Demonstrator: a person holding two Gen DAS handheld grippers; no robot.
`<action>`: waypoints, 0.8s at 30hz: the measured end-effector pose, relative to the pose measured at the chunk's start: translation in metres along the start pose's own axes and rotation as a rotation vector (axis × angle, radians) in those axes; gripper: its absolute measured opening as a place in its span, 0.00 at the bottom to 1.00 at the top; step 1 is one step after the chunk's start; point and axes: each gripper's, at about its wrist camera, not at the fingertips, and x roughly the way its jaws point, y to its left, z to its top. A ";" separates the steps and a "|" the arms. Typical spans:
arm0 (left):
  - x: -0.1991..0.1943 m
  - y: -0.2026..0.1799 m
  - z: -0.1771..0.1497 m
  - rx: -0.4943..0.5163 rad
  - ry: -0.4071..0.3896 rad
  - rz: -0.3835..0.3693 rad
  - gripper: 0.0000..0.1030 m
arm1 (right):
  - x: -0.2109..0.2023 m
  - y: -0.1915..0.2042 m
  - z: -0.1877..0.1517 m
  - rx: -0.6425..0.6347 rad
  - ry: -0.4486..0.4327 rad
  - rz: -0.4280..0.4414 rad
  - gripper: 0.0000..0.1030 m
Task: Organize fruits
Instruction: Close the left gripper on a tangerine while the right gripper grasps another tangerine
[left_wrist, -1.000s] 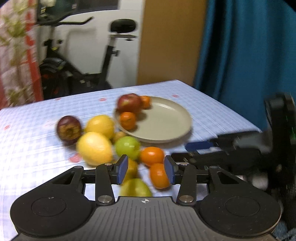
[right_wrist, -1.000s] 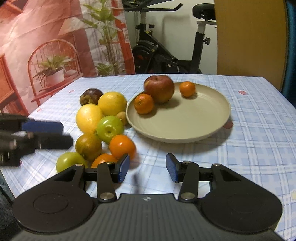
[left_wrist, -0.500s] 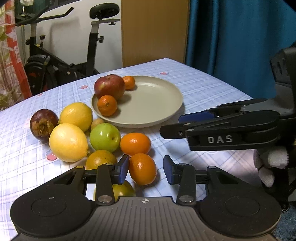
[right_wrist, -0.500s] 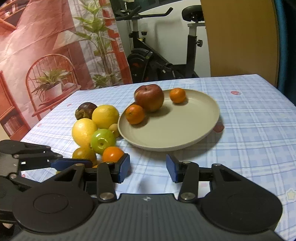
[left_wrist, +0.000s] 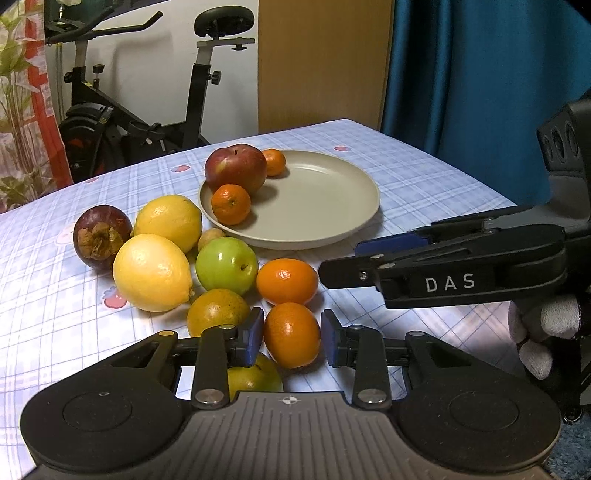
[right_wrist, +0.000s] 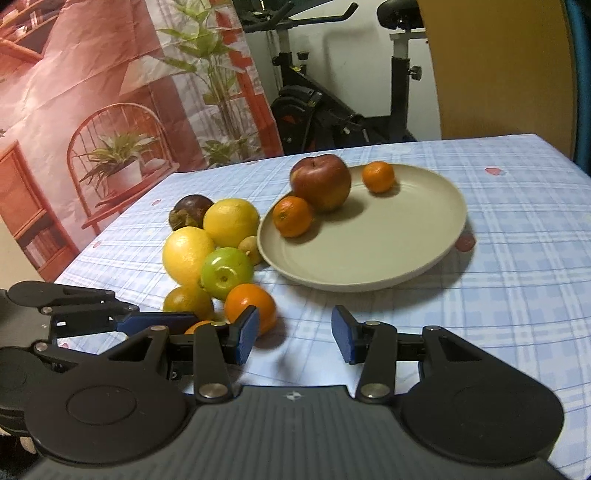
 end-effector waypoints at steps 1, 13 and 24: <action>0.000 0.000 0.000 -0.001 -0.001 -0.007 0.34 | 0.001 0.001 0.001 -0.002 0.001 0.011 0.45; 0.000 -0.004 -0.002 0.026 -0.006 -0.005 0.34 | 0.036 0.011 0.010 -0.009 0.072 0.093 0.45; 0.000 -0.004 -0.002 0.025 -0.004 0.007 0.36 | 0.028 0.004 0.004 0.042 0.061 0.087 0.38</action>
